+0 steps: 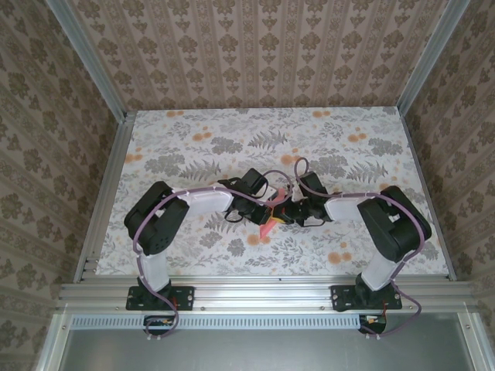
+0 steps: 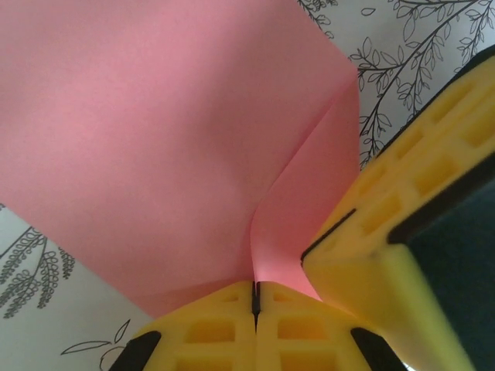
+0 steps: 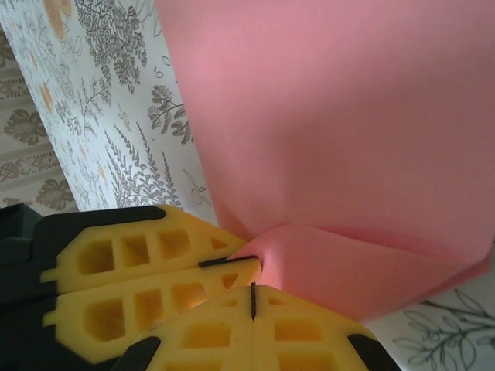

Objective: Fold a paper plane with a square sheet of paper (pick it up from the middle)
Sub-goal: Third fold the triangle at the center of the table.

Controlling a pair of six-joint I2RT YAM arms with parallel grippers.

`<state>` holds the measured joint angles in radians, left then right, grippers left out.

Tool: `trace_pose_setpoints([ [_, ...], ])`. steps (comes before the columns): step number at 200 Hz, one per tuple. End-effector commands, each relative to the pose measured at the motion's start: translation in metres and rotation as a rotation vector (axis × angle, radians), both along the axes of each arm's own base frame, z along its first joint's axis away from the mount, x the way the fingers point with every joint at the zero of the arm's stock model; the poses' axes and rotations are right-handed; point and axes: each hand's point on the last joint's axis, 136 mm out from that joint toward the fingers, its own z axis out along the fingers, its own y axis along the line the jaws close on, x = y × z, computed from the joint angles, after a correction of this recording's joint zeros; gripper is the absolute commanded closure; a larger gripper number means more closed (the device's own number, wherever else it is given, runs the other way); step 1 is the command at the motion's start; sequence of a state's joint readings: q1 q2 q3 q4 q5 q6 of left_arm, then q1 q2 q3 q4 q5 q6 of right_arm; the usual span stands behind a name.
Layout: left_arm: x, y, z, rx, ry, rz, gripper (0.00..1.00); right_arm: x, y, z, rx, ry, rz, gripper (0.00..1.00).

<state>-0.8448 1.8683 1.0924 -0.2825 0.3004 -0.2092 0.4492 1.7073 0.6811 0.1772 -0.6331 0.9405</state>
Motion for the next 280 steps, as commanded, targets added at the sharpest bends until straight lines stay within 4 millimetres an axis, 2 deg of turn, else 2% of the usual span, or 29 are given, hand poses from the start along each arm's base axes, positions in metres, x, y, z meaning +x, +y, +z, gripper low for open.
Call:
trace_pose_setpoints([
  [1,-0.006,0.018,-0.026,0.077,0.045,0.025,0.95,-0.001,-0.009,-0.026,-0.051,0.035,-0.064,0.97],
  [17,-0.006,0.018,-0.027,0.08,0.047,0.023,0.95,-0.004,-0.012,-0.039,-0.059,0.064,-0.081,0.98],
  [38,-0.006,0.019,-0.027,0.081,0.05,0.029,0.95,-0.004,-0.012,-0.04,-0.051,0.056,-0.095,0.97],
  [85,-0.006,0.02,-0.026,0.078,0.05,0.037,0.95,-0.003,-0.016,-0.003,-0.043,-0.027,-0.108,0.97],
  [110,-0.005,0.022,-0.027,0.08,0.052,0.042,0.95,-0.011,-0.02,0.003,-0.078,-0.037,-0.107,0.97],
  [136,-0.005,0.022,-0.027,0.074,0.053,0.042,0.95,-0.015,-0.013,0.007,-0.085,-0.048,-0.104,0.98],
  [155,-0.005,0.022,-0.028,0.075,0.056,0.043,0.95,-0.015,-0.006,0.005,-0.097,-0.048,-0.101,0.98],
  [195,-0.005,0.021,-0.027,0.07,0.056,0.04,0.95,-0.018,-0.002,-0.019,-0.116,-0.011,-0.124,0.99],
  [229,-0.005,0.021,-0.027,0.072,0.056,0.039,0.95,-0.028,-0.011,-0.036,-0.183,0.026,-0.126,1.0],
  [254,-0.005,0.022,-0.027,0.073,0.054,0.04,0.95,-0.027,-0.009,-0.024,-0.165,-0.003,-0.123,1.0],
  [280,-0.005,0.021,-0.026,0.072,0.054,0.04,0.95,-0.025,-0.001,-0.001,-0.108,-0.042,-0.109,0.99],
])
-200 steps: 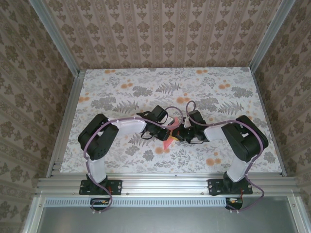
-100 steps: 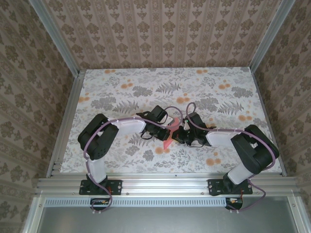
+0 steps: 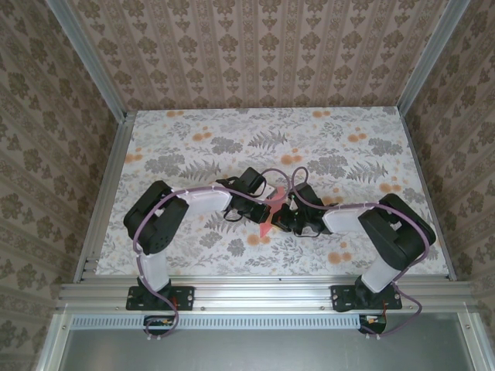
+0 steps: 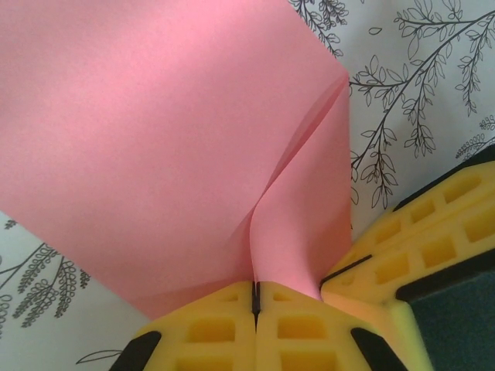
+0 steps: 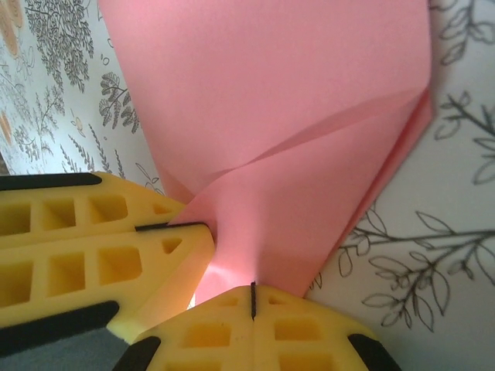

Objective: Fold a paper plane with a square sheet of paper (pick it up from the middle)
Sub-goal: Third fold the triangle at the center of the table.

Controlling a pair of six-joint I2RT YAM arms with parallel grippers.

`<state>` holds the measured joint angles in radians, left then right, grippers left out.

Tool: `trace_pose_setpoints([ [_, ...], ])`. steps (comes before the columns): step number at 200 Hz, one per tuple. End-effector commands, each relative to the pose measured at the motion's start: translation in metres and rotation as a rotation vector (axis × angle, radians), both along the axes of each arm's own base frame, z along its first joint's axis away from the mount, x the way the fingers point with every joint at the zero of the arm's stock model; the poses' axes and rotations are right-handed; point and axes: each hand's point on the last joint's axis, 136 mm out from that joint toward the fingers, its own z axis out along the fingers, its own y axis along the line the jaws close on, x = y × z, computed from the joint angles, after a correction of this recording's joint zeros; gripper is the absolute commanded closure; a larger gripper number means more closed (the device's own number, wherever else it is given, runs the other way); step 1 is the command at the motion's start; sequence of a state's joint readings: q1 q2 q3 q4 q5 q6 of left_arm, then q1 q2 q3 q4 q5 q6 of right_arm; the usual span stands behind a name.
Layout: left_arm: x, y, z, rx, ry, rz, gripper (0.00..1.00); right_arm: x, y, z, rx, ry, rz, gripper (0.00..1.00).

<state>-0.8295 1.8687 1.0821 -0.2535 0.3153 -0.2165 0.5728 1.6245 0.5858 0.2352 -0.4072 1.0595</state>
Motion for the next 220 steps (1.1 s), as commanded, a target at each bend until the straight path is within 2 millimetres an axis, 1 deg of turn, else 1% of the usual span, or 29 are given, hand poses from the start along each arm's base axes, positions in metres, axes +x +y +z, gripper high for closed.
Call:
trace_pose_setpoints([
  [1,-0.01,0.021,-0.027,0.095,0.055,0.025,0.95,-0.007,-0.003,0.008,-0.001,0.001,-0.013,0.99],
  [20,-0.009,0.022,-0.027,0.096,0.055,0.027,0.95,-0.007,0.003,0.018,0.042,-0.019,-0.019,0.99],
  [48,-0.009,0.021,-0.026,0.091,0.054,0.026,0.95,-0.011,0.011,0.018,0.058,-0.02,-0.016,0.99],
  [61,-0.009,0.021,-0.026,0.091,0.055,0.029,0.96,-0.012,0.015,0.013,0.062,-0.011,-0.014,0.99],
  [89,-0.009,0.022,-0.027,0.086,0.064,0.033,0.97,-0.014,0.019,-0.002,0.06,0.015,-0.017,0.99],
  [111,-0.009,0.022,-0.028,0.088,0.064,0.032,0.97,-0.02,0.013,-0.02,0.011,0.049,-0.023,0.99],
  [126,-0.009,0.023,-0.029,0.089,0.066,0.035,0.97,-0.023,0.011,-0.025,0.008,0.057,-0.029,0.99],
  [143,-0.009,0.023,-0.03,0.089,0.065,0.037,0.98,-0.022,0.014,-0.019,0.03,0.049,-0.022,0.99],
  [155,-0.009,0.024,-0.031,0.092,0.066,0.04,0.98,-0.021,0.017,-0.009,0.05,0.031,-0.016,0.99],
  [182,-0.008,0.024,-0.028,0.083,0.065,0.043,0.98,-0.019,0.018,0.011,0.077,-0.01,-0.02,0.99],
  [198,-0.007,0.024,-0.026,0.069,0.069,0.044,1.0,-0.022,0.018,0.016,0.084,-0.018,-0.021,0.99],
  [220,-0.005,0.021,-0.02,0.036,0.077,0.04,1.0,-0.025,0.017,0.016,0.08,-0.02,-0.02,0.98],
])
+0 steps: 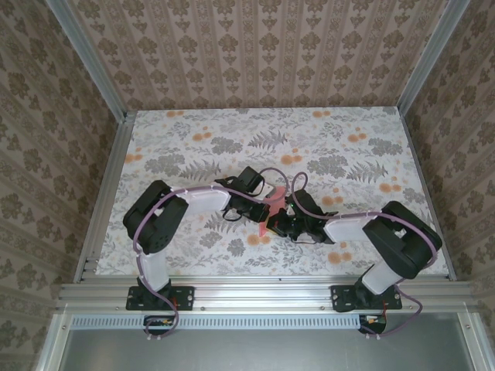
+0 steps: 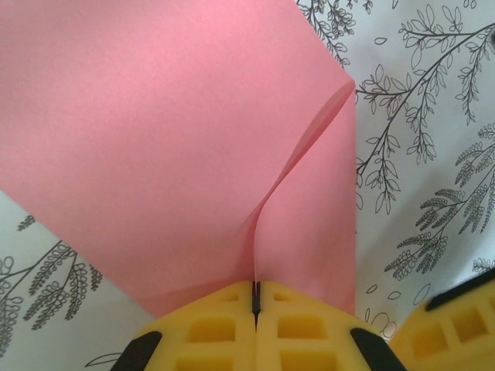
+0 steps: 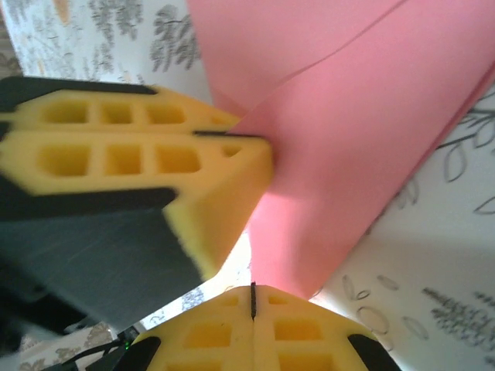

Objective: Fold a paper plane with a square sheet of paper (pick it up from the middle)
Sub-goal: Third fold the triangle at the center of the table.

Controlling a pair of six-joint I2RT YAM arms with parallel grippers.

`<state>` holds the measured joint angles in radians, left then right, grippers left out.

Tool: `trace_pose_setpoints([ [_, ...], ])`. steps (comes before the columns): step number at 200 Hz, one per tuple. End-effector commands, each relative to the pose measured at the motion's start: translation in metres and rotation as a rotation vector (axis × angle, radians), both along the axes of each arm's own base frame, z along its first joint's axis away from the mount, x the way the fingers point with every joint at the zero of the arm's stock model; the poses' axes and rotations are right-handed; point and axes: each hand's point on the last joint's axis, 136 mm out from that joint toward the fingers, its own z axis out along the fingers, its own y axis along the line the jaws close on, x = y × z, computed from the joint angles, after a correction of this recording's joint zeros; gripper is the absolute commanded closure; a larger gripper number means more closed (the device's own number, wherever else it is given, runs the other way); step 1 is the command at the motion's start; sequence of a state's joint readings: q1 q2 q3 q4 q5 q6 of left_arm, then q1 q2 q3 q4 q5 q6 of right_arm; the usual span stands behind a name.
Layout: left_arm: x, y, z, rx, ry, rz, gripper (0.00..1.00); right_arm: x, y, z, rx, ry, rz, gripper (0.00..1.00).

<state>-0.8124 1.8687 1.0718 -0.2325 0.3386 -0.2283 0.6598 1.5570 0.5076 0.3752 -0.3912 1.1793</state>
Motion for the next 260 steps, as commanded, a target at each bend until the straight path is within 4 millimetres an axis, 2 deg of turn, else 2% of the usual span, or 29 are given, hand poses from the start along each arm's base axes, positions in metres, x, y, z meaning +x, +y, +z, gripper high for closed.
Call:
trace_pose_setpoints([
  [1,-0.008,0.02,-0.02,0.057,0.064,0.022,1.0,-0.007,-0.005,-0.003,-0.02,0.013,-0.014,0.98],
  [35,-0.005,0.018,-0.015,0.017,0.079,0.018,1.0,-0.005,0.005,-0.005,-0.002,0.018,0.004,0.98],
  [91,-0.004,0.022,-0.017,-0.007,0.111,0.023,1.0,0.002,0.024,-0.01,0.038,0.027,0.016,0.99],
  [130,-0.002,0.022,-0.017,-0.013,0.113,0.027,1.0,0.001,0.025,-0.019,0.01,0.046,0.024,0.99],
  [158,-0.002,0.023,-0.019,-0.01,0.119,0.032,1.0,-0.008,0.01,-0.037,-0.086,0.1,0.013,0.99],
  [202,-0.002,0.018,-0.009,-0.034,0.13,0.033,1.0,0.001,0.002,-0.003,-0.081,-0.011,0.017,0.96],
  [217,-0.003,0.015,-0.004,-0.049,0.14,0.034,1.0,0.006,-0.013,0.005,-0.113,-0.036,-0.006,0.96],
  [232,-0.004,0.015,-0.003,-0.05,0.147,0.039,1.0,0.014,-0.038,0.01,-0.17,-0.057,-0.045,0.95],
  [242,-0.004,0.014,-0.002,-0.055,0.15,0.037,1.0,0.023,-0.054,0.013,-0.209,-0.072,-0.077,0.95],
  [260,-0.004,0.013,-0.002,-0.056,0.148,0.035,1.0,0.045,-0.07,0.019,-0.247,-0.099,-0.077,0.95],
])
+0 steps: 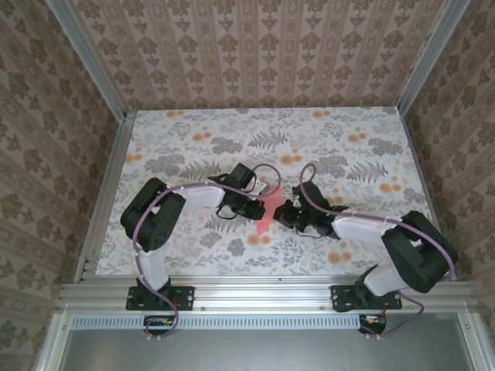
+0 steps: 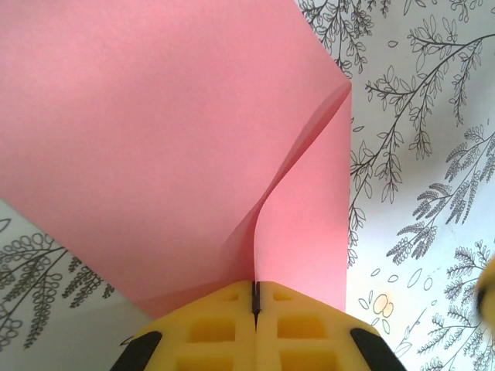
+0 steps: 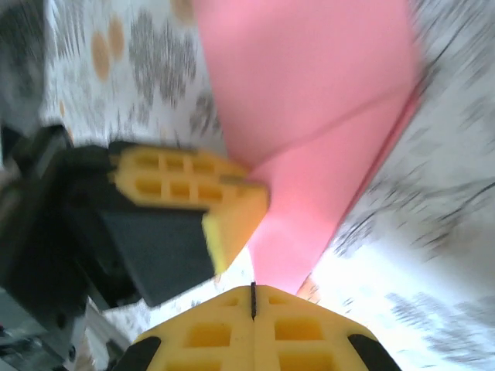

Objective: Fold a paper plane with a square sheet of paper (pick it up from the middle)
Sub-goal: Third fold the triangle at the center of the table.

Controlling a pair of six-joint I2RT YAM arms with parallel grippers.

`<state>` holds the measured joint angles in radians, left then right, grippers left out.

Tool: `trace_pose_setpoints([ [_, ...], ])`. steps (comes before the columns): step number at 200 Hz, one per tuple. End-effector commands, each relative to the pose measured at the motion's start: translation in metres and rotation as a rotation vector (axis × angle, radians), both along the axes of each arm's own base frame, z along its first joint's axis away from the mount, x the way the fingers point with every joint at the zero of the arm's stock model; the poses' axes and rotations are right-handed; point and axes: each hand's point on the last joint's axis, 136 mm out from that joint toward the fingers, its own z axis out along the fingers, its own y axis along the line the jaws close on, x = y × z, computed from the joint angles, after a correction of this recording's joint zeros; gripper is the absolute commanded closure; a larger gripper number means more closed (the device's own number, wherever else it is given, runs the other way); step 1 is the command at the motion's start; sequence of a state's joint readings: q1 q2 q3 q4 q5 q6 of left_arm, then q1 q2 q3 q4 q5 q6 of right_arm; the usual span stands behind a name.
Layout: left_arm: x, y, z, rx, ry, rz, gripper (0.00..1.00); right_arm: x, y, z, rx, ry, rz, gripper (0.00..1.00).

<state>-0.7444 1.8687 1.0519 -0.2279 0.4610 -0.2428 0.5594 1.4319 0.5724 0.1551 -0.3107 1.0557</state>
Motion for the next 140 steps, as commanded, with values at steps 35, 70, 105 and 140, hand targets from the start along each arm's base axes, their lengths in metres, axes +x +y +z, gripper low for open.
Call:
trace_pose_setpoints([
  [35,-0.004,0.0,-0.003,0.01,0.05,0.003,1.0,0.055,-0.02,-0.003,-0.142,-0.007,0.089,0.96],
  [70,-0.002,-0.001,0.0,0.01,0.045,0.001,1.0,0.075,-0.004,-0.019,-0.181,0.051,0.198,0.97],
  [105,0.0,-0.003,0.005,0.009,0.04,-0.01,1.0,0.078,-0.01,-0.04,-0.296,0.104,0.287,0.97],
  [140,0.0,-0.004,0.007,0.014,0.041,-0.029,1.0,0.069,-0.017,-0.056,-0.375,0.14,0.395,0.98],
])
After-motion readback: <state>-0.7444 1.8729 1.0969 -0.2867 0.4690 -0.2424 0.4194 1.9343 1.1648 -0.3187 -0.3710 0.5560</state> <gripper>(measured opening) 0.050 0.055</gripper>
